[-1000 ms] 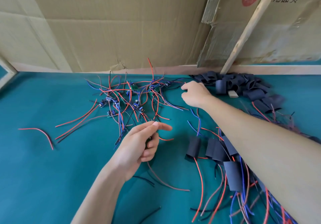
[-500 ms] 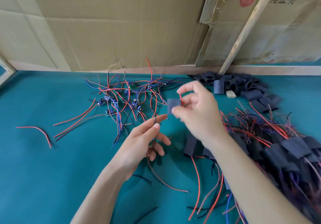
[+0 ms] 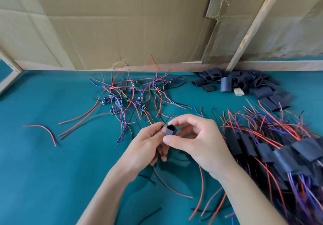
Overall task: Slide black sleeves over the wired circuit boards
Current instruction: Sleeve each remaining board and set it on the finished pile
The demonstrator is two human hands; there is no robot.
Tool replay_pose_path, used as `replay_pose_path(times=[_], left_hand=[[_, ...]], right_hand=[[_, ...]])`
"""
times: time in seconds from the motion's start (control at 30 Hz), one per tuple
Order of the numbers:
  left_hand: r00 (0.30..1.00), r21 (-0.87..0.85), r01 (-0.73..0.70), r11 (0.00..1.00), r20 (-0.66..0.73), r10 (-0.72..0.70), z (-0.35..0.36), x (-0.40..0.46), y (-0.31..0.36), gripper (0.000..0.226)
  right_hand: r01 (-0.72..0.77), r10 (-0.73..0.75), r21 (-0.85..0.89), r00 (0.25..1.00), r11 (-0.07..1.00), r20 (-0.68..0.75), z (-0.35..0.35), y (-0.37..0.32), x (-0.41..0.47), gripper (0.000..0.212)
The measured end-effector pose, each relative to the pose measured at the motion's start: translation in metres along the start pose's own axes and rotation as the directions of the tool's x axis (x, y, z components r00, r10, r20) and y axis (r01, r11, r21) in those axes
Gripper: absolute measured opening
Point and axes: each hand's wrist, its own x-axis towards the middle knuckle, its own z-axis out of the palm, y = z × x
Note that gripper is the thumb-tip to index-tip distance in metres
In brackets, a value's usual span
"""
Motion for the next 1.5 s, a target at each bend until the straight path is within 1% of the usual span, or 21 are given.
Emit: replay_pose_path(times=[0.07,0.17,0.23,0.3,0.4,0.47,0.53,0.67,0.77,0.93,1.1,1.17,1.23,1.33,1.43,1.5], left_hand=[[1.0,0.03,0.004,1.0,-0.011,-0.004,0.002,0.0,-0.001,0.035],[1.0,0.05,0.001,0.999,-0.025,0.0,0.003,0.0,-0.003,0.036],[0.999,0.051,-0.021,0.998,-0.028,0.023,0.003,0.0,-0.003,0.036],[0.999,0.05,-0.044,0.998,-0.022,0.046,0.003,0.0,-0.003,0.036],[0.999,0.032,-0.039,0.999,-0.011,0.039,0.004,0.0,-0.003,0.037],[0.999,0.028,-0.032,0.999,-0.006,0.032,0.004,0.0,-0.003,0.036],[0.999,0.023,-0.039,0.999,0.001,0.039,0.005,-0.001,-0.001,0.036],[0.998,-0.022,-0.055,0.998,0.025,0.055,0.01,-0.003,0.004,0.055],[0.998,-0.022,-0.054,0.998,0.031,0.055,0.014,-0.003,0.006,0.061],[0.998,-0.015,-0.045,0.999,0.037,0.045,0.014,-0.004,0.005,0.063],[0.996,0.003,-0.076,0.997,0.047,0.075,0.014,-0.005,0.007,0.061],[0.996,0.017,-0.084,0.996,0.038,0.084,0.013,-0.006,0.008,0.059],[0.995,0.035,-0.094,0.995,0.034,0.093,0.012,-0.006,0.009,0.052],[0.995,0.048,-0.1,0.994,0.034,0.098,0.01,-0.006,0.008,0.031],[0.993,0.062,-0.106,0.992,0.052,0.103,0.007,-0.006,0.006,0.028],[0.992,-0.005,-0.092,0.996,0.09,0.092,0.004,-0.006,0.006,0.026]], right_hand=[[0.048,-0.047,0.034,0.998,0.998,-0.051,-0.004,-0.003,0.0,0.031],[0.155,-0.115,0.157,0.964,0.975,-0.238,-0.017,-0.016,-0.001,0.029],[0.261,-0.204,0.129,0.917,0.957,-0.343,-0.026,-0.028,-0.004,0.027],[0.363,-0.317,0.047,0.864,0.931,-0.392,-0.027,-0.04,-0.009,0.026],[0.442,-0.431,-0.075,0.801,0.894,-0.416,-0.015,-0.05,-0.014,0.025],[0.443,-0.476,-0.18,0.777,0.878,-0.411,-0.008,-0.05,-0.015,0.023],[0.426,-0.493,-0.248,0.769,0.87,-0.408,-0.004,-0.049,-0.015,0.023],[0.461,-0.564,-0.33,0.724,0.824,-0.397,0.001,-0.049,-0.016,0.023],[0.471,-0.604,-0.393,0.707,0.79,-0.368,0.007,-0.048,-0.017,0.022],[0.45,-0.604,-0.436,0.724,0.779,-0.333,0.01,-0.05,-0.009,0.024],[0.43,-0.605,-0.489,0.745,0.759,-0.283,0.014,-0.044,-0.002,0.026],[0.393,-0.576,-0.506,0.77,0.768,-0.275,0.013,-0.038,0.0,0.025],[0.32,-0.482,-0.467,0.83,0.824,-0.282,0.012,-0.031,0.001,0.023],[0.217,-0.334,-0.371,0.898,0.903,-0.288,0.009,-0.025,0.001,0.019],[0.18,-0.24,-0.21,0.92,0.961,-0.31,0.005,-0.02,-0.002,0.027],[0.162,-0.195,-0.126,0.926,0.979,-0.322,-0.001,-0.018,-0.003,0.027]])
